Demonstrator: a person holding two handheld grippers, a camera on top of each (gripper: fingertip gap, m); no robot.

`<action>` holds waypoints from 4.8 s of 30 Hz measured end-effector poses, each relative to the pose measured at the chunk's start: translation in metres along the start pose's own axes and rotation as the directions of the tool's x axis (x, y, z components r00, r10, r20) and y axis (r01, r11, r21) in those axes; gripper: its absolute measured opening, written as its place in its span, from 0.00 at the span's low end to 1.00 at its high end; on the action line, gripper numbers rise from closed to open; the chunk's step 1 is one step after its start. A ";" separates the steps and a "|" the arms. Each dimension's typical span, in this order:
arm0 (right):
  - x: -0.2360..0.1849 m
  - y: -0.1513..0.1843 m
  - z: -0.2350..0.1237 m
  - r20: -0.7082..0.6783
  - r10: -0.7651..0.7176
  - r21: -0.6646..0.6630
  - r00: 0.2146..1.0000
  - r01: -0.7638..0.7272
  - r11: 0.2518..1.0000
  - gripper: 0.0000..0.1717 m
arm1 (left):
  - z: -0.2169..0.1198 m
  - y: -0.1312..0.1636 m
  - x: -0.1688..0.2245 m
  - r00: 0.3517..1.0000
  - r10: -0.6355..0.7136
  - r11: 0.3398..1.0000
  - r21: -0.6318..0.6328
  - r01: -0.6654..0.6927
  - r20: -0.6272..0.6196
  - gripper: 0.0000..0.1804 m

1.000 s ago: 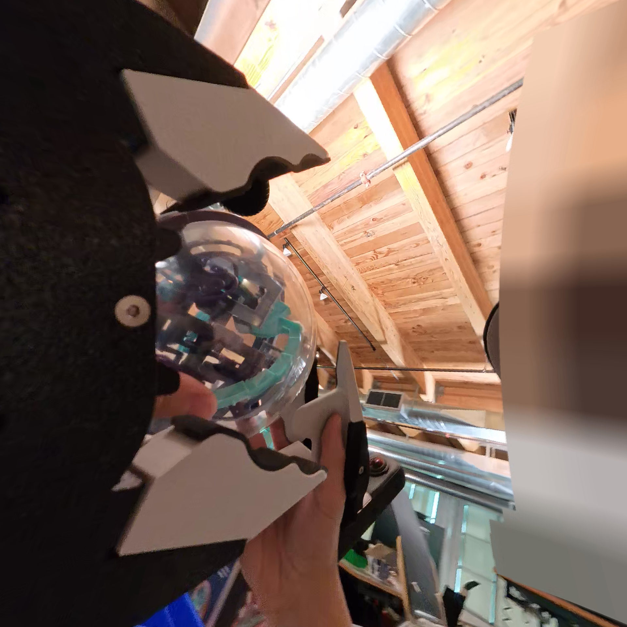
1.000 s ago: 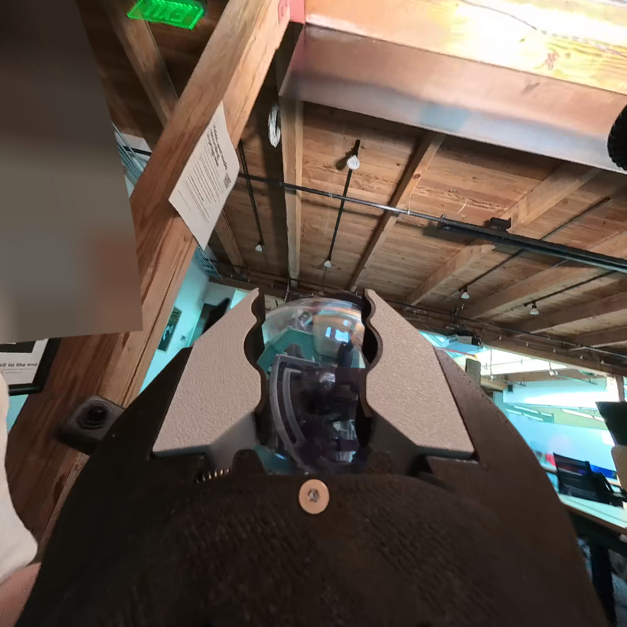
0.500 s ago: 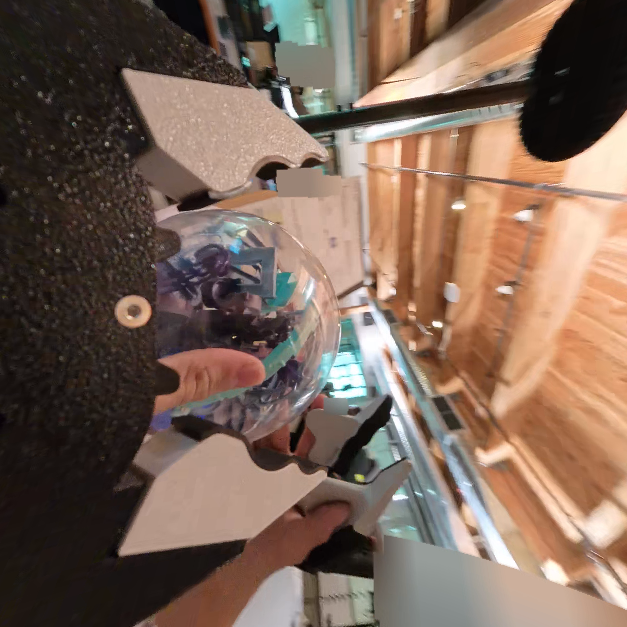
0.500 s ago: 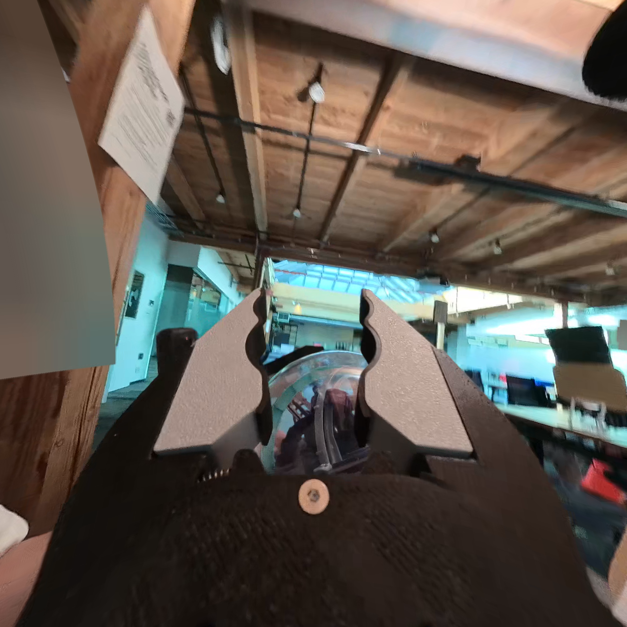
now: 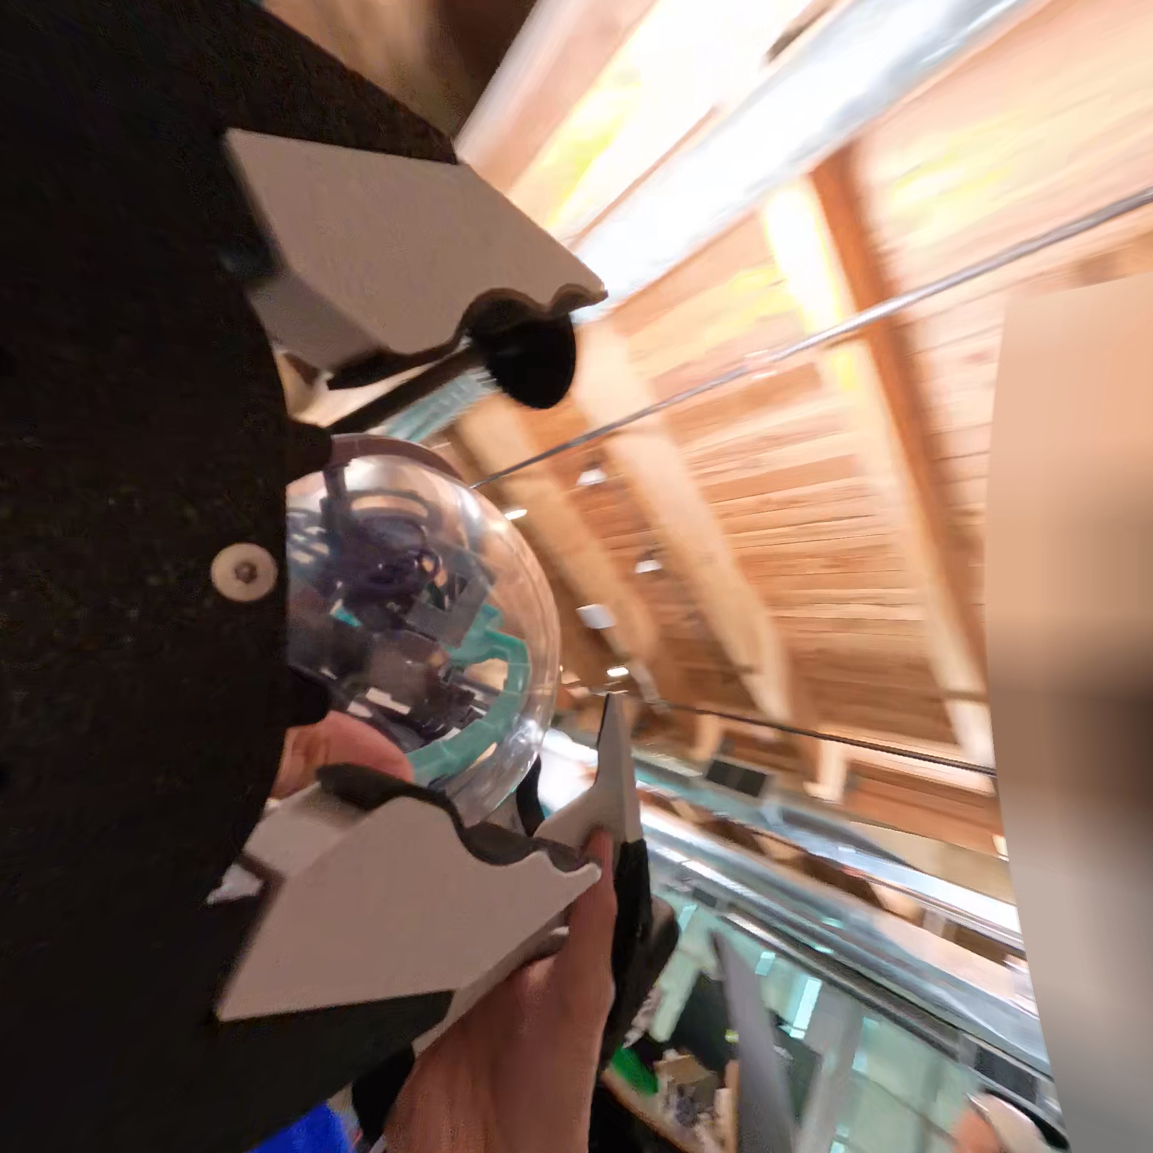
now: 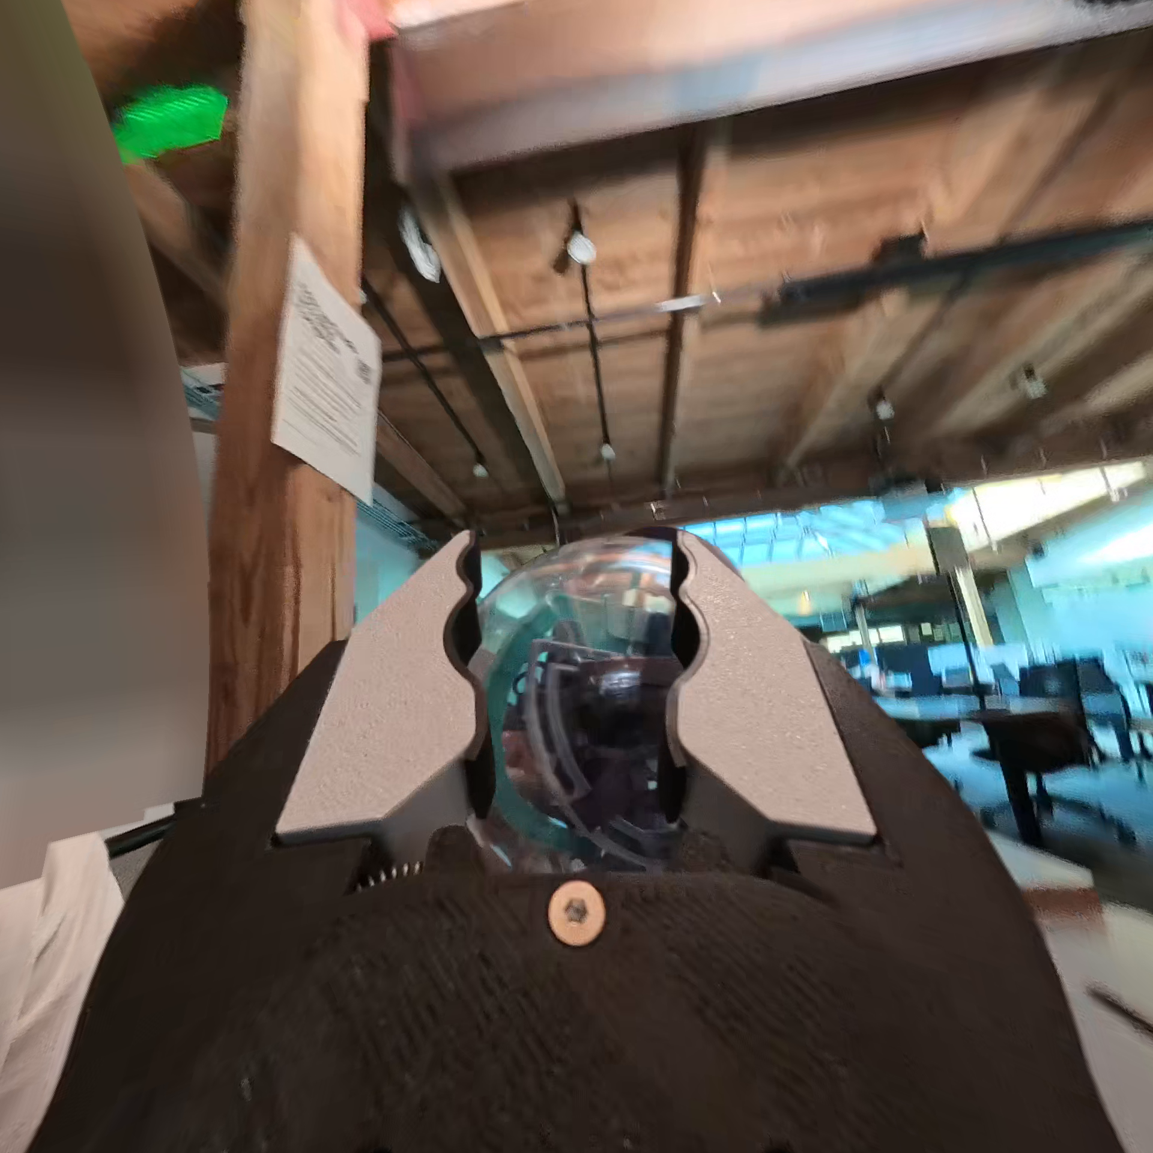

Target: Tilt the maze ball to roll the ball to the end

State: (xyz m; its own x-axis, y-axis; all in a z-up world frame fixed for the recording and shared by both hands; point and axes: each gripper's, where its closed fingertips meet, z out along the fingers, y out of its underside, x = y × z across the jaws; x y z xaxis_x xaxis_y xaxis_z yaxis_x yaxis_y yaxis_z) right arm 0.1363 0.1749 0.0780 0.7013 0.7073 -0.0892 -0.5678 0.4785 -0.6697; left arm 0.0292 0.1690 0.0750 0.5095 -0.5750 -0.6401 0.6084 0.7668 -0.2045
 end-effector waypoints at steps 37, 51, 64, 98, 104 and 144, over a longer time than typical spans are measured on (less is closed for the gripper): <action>-0.036 -0.020 0.002 0.051 -0.303 0.034 0.952 0.301 0.953 0.36 | -0.006 -0.036 0.026 0.990 0.047 0.979 0.202 -0.020 -0.131 0.87; -0.054 -0.014 0.005 0.107 -0.400 0.017 0.910 0.401 0.916 0.41 | -0.007 -0.041 0.029 0.986 0.044 0.975 0.223 -0.008 -0.158 0.87; -0.052 -0.013 0.005 0.117 -0.354 0.008 0.928 0.356 0.935 0.45 | -0.006 -0.046 0.032 0.980 0.079 0.976 0.214 -0.039 -0.183 0.87; 0.085 0.085 -0.026 -0.425 -0.006 -0.344 0.905 -0.155 0.926 0.73 | -0.002 0.091 0.028 0.965 -0.262 0.880 -0.414 0.233 -0.014 0.87; 0.072 0.055 -0.017 -0.340 -0.077 -0.326 0.937 -0.041 0.944 0.61 | 0.000 0.083 0.028 0.970 -0.241 0.910 -0.352 0.217 -0.025 0.86; 0.042 0.044 -0.002 -0.209 -0.129 -0.214 0.969 0.083 0.973 0.60 | 0.006 0.052 0.021 0.996 -0.083 0.971 -0.228 0.076 -0.020 0.87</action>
State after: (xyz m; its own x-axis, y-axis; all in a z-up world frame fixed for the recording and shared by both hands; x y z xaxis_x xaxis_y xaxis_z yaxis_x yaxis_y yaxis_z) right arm 0.1415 0.2245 0.0437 0.8429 0.5155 -0.1542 -0.4020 0.4129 -0.8173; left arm 0.0748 0.1949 0.0557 0.4453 -0.6309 -0.6354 0.4909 0.7655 -0.4160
